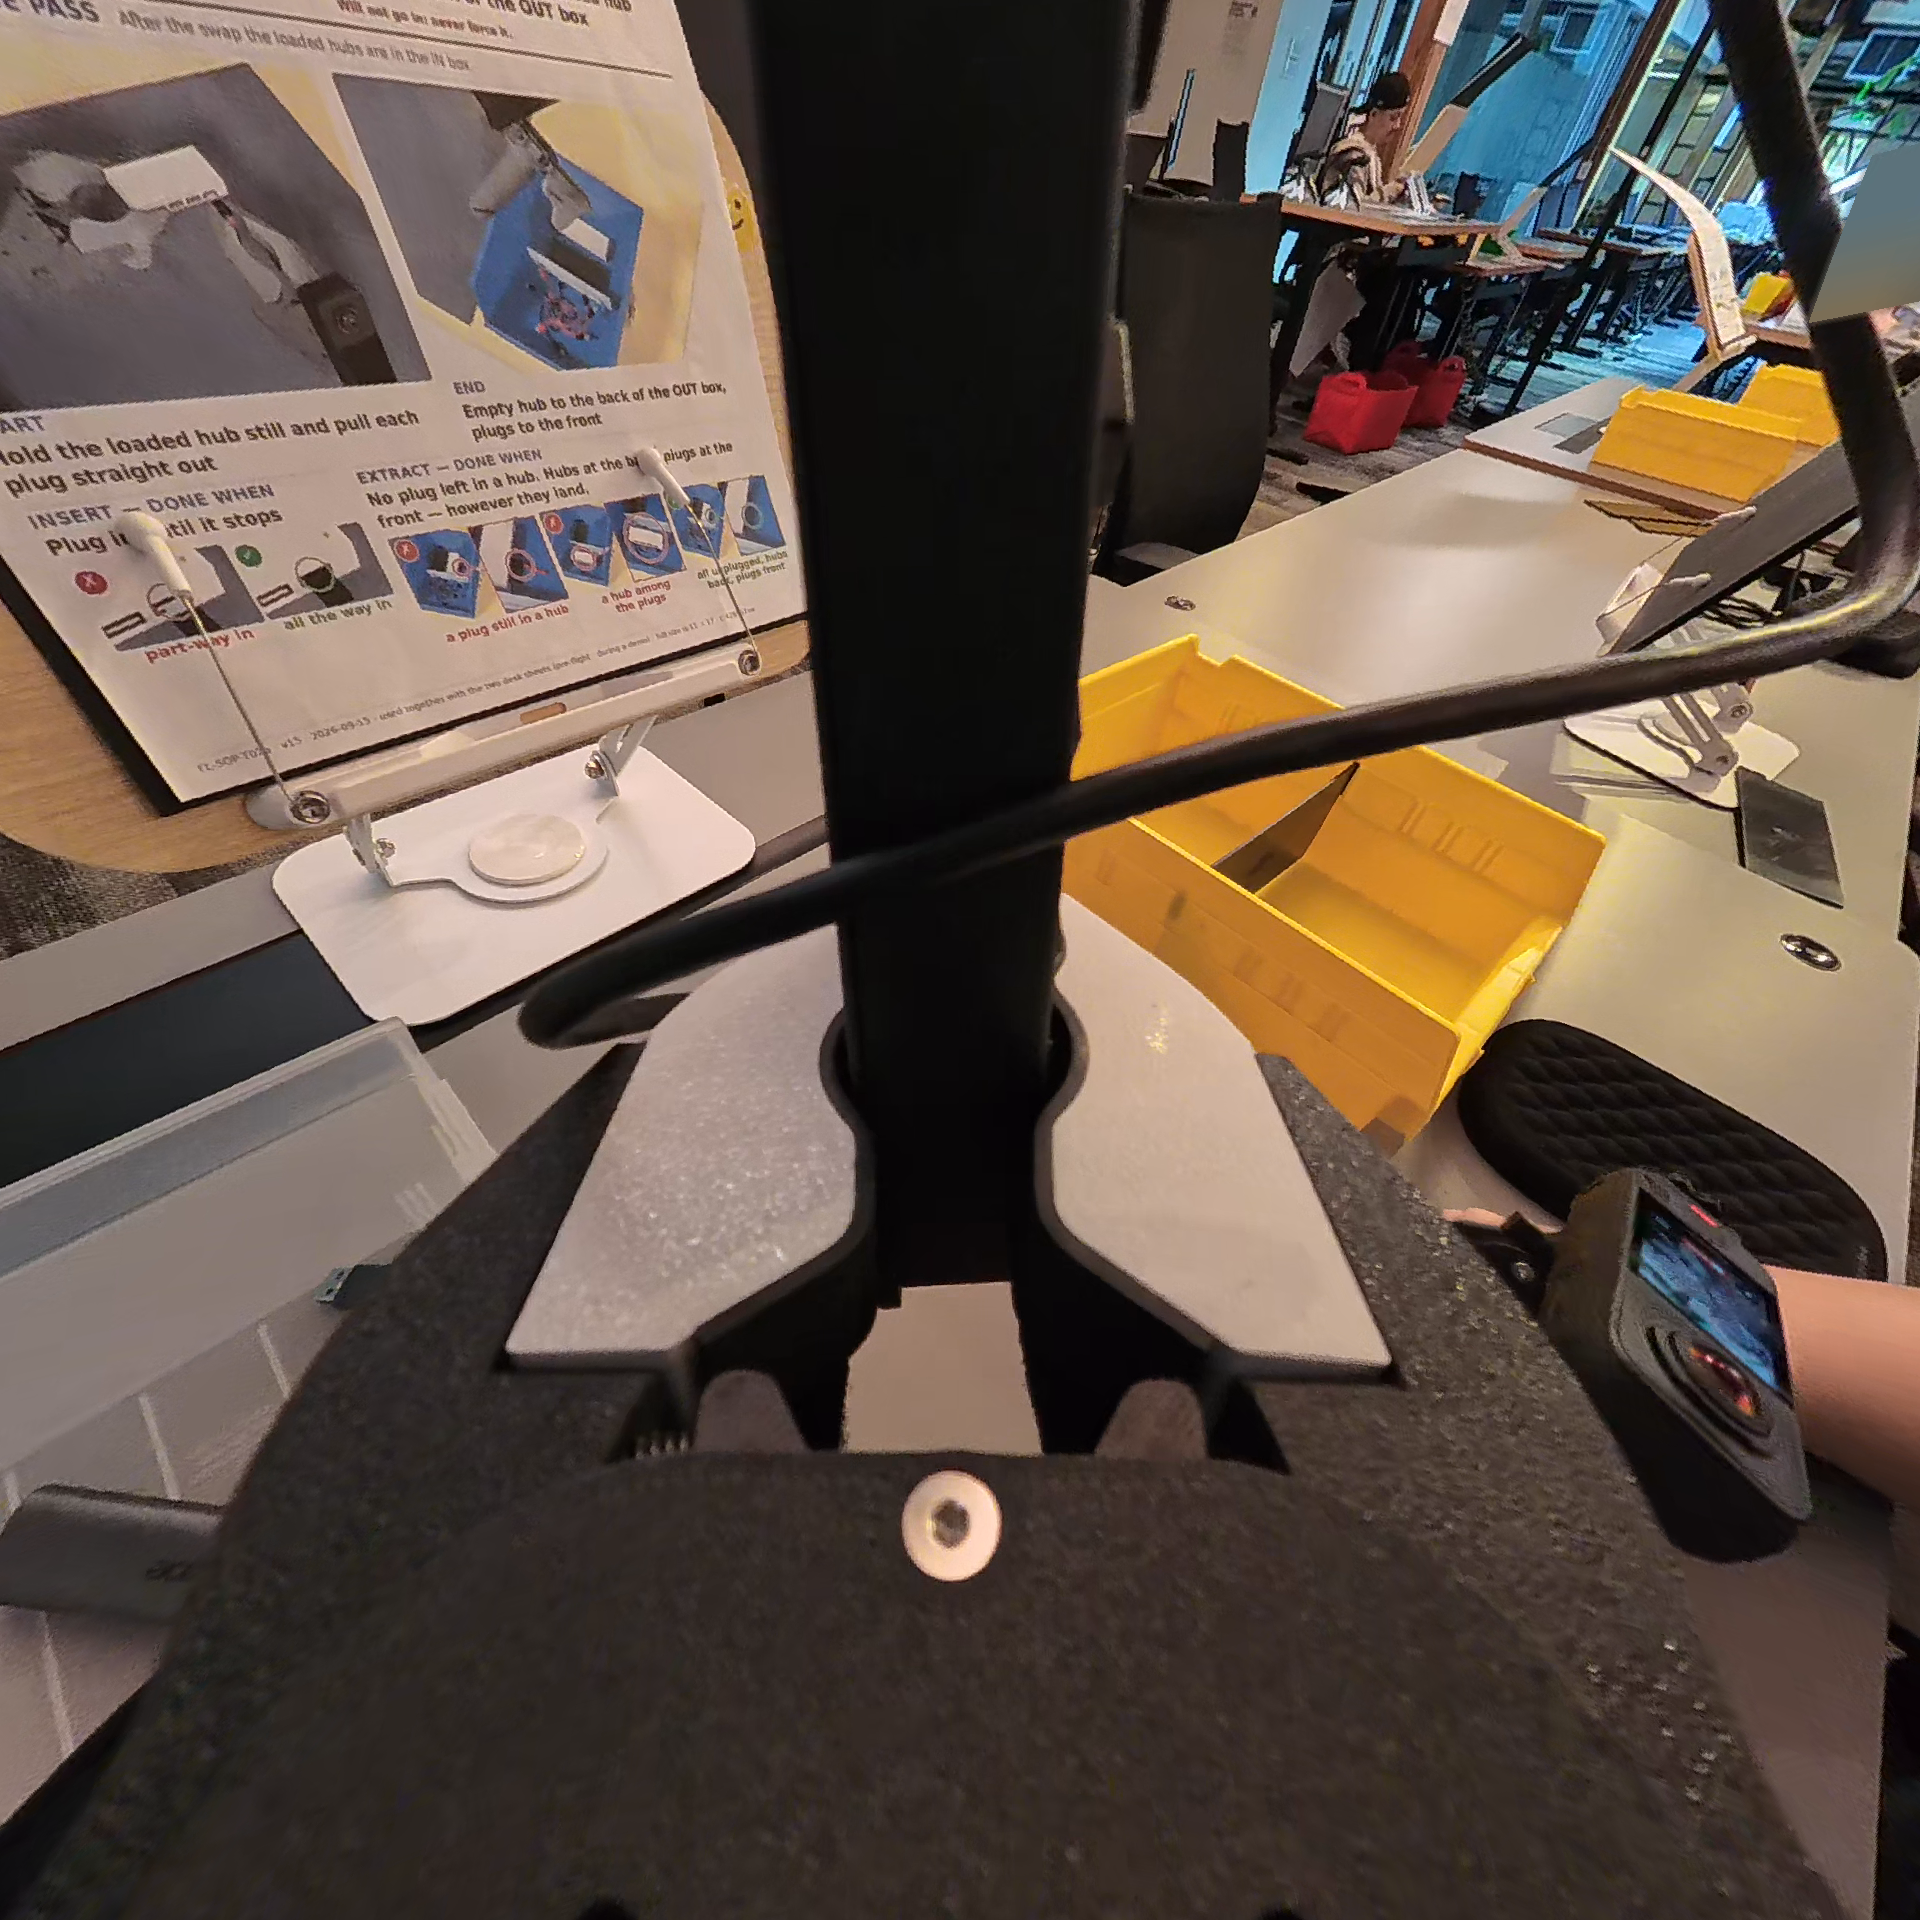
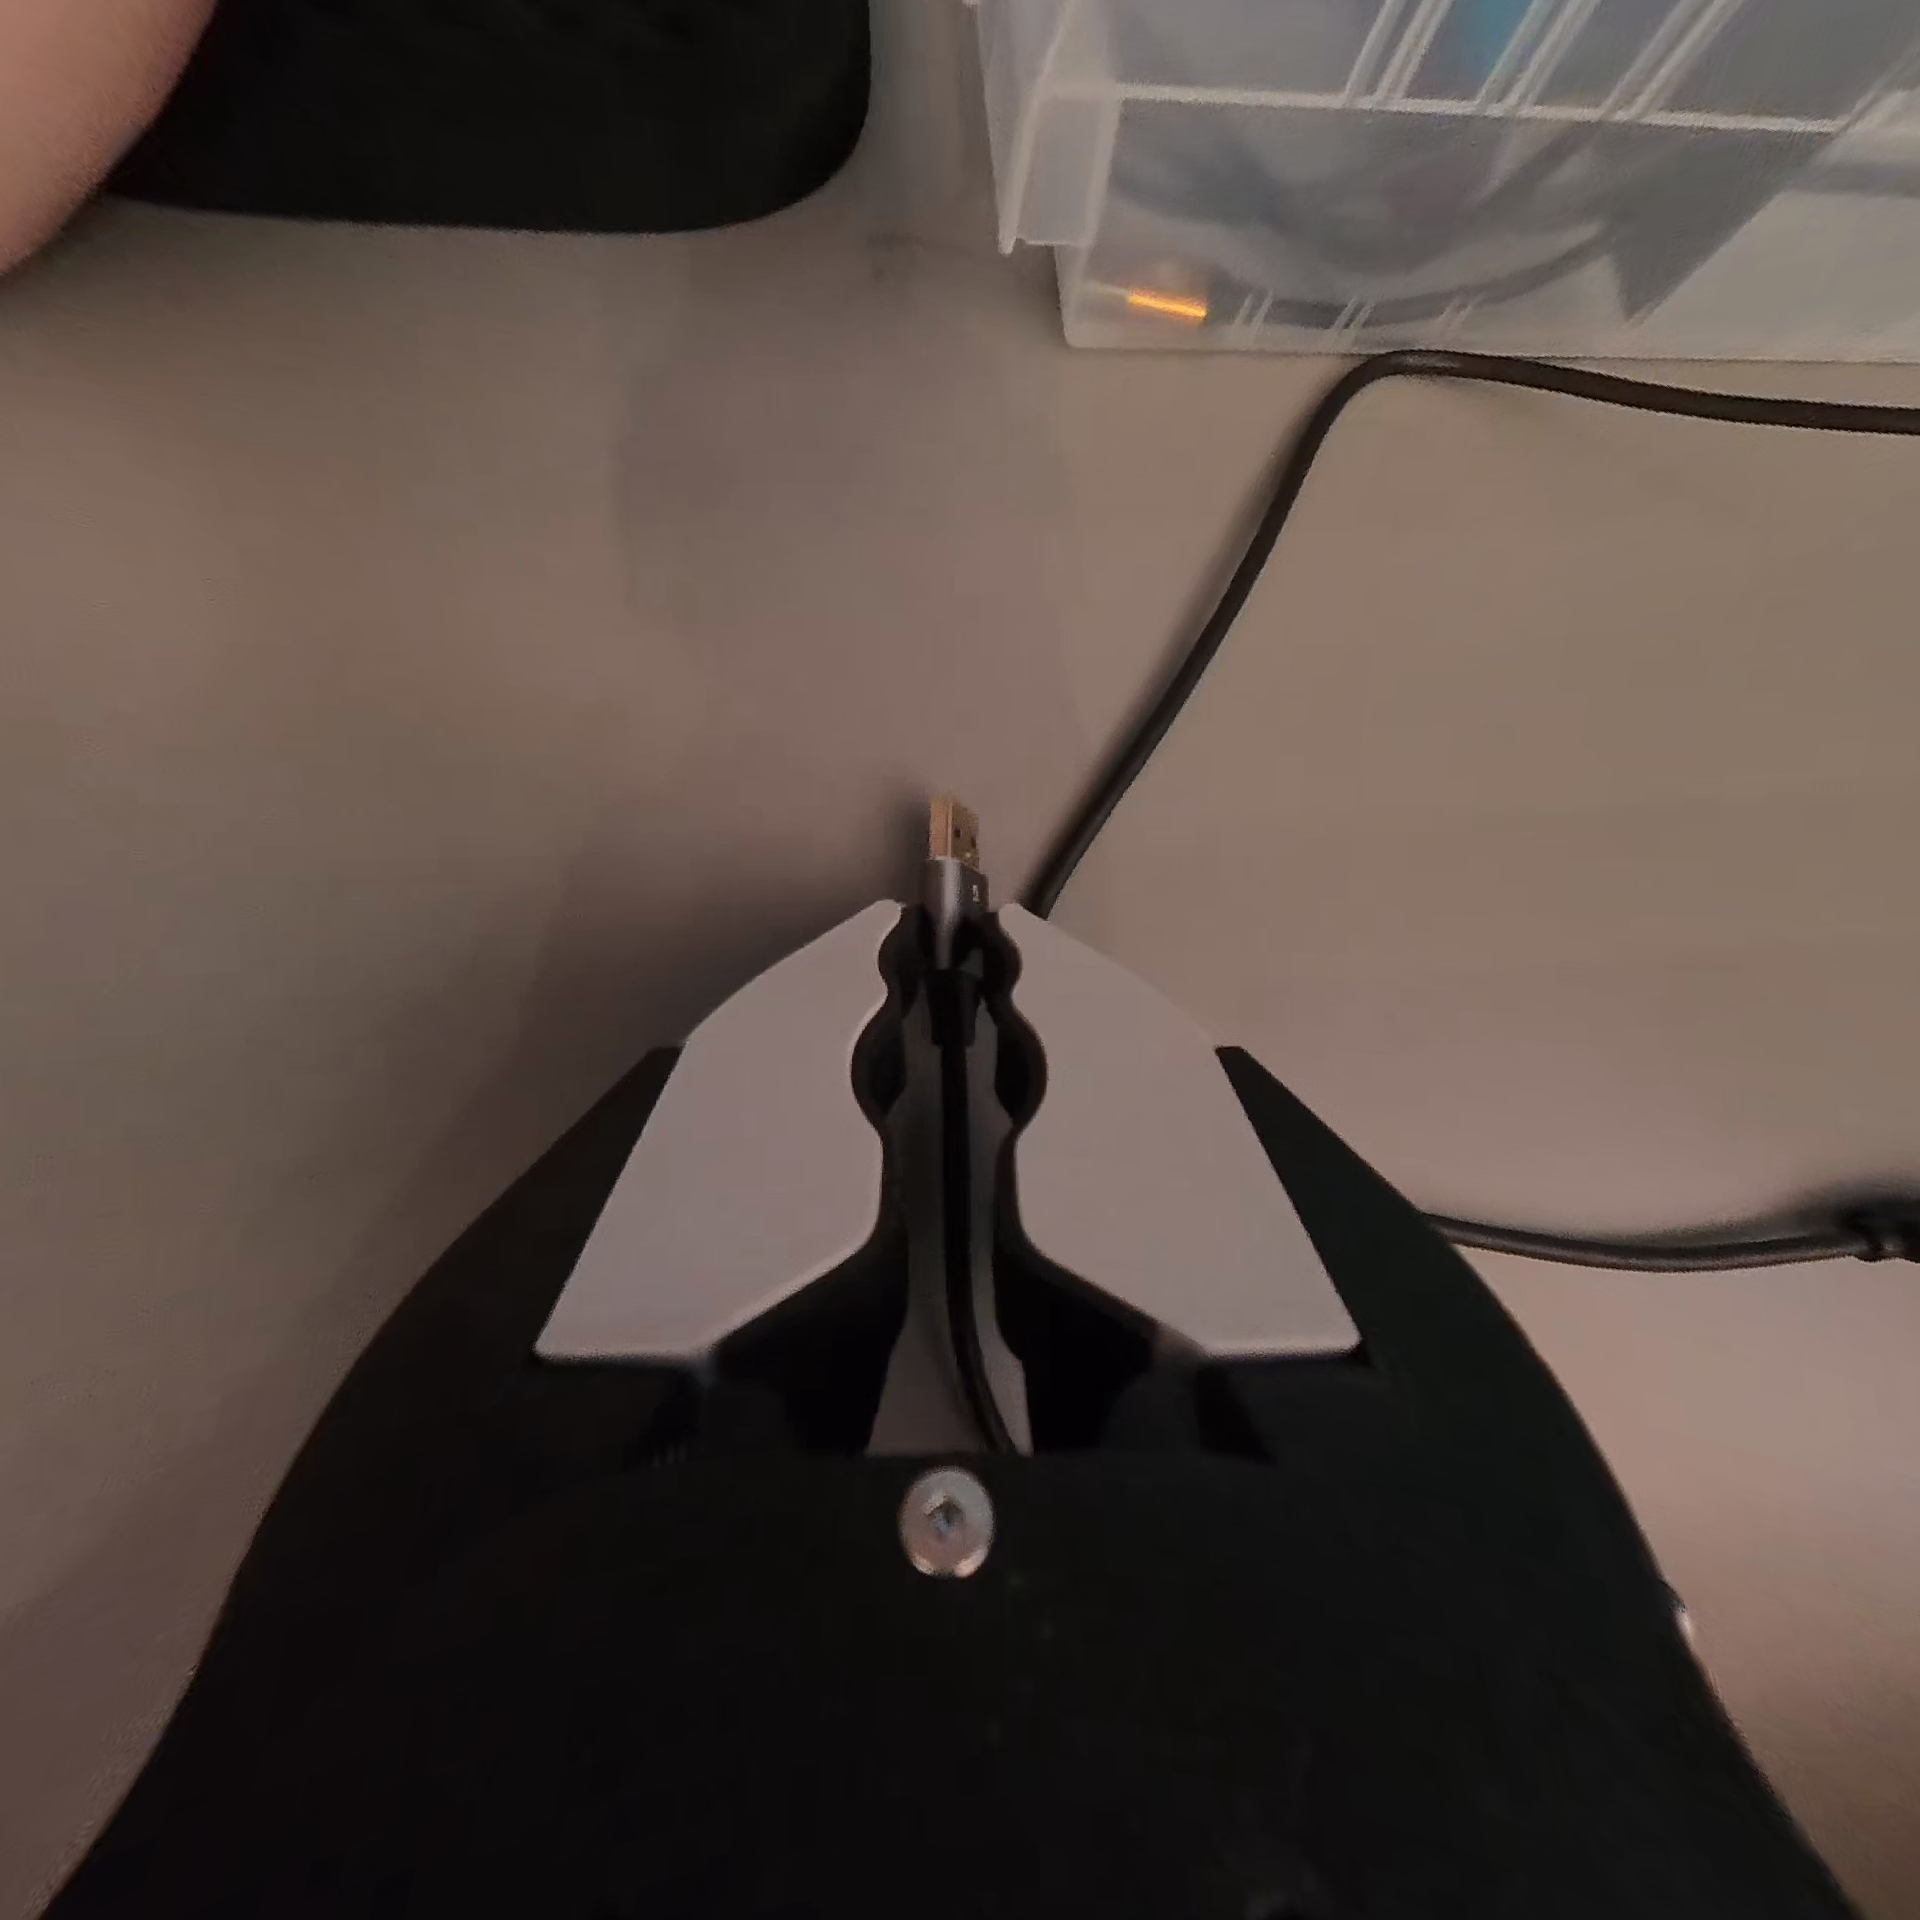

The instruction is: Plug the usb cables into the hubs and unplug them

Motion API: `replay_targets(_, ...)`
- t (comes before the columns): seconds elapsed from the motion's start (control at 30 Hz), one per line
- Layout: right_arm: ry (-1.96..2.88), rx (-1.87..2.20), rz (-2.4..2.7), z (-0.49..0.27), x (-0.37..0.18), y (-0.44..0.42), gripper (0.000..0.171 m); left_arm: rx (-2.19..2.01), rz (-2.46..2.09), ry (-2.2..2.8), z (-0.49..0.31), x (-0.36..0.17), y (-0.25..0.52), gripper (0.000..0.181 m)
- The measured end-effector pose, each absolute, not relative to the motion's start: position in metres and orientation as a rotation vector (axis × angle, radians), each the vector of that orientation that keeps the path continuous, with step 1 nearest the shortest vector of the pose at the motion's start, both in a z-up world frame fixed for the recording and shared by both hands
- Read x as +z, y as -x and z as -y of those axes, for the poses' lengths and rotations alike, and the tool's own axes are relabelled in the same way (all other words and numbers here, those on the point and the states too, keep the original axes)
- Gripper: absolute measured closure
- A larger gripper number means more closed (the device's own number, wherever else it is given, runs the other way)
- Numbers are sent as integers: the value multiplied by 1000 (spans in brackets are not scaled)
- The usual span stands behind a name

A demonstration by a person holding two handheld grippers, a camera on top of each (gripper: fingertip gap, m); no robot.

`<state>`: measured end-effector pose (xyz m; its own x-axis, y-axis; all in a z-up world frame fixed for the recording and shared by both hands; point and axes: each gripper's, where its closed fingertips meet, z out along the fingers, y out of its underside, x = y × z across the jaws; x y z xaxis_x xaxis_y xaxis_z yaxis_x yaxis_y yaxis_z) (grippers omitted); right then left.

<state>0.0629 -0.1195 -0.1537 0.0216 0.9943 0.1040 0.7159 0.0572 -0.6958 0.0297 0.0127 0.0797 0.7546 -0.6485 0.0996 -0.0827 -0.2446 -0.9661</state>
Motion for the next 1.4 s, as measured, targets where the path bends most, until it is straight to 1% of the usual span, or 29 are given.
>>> replay_targets(0.07,1727,574,1776,120,-159,-64,157,-593,-578,1760,-13,80,-30,154)
replay_targets(0.43,1648,442,1819,120,-159,-66,158,-584,-605,1766,-12,76,-35,155)
replay_targets(0.93,1647,393,1757,116,-150,-63,162,-584,-626,1752,-9,79,-39,154)
replay_targets(1.13,1545,254,1720,107,-126,-66,162,-566,-626,1760,-11,76,-38,155)
replay_targets(1.4,1466,-212,1659,74,-51,-95,162,-494,-634,1832,-23,54,-48,154)
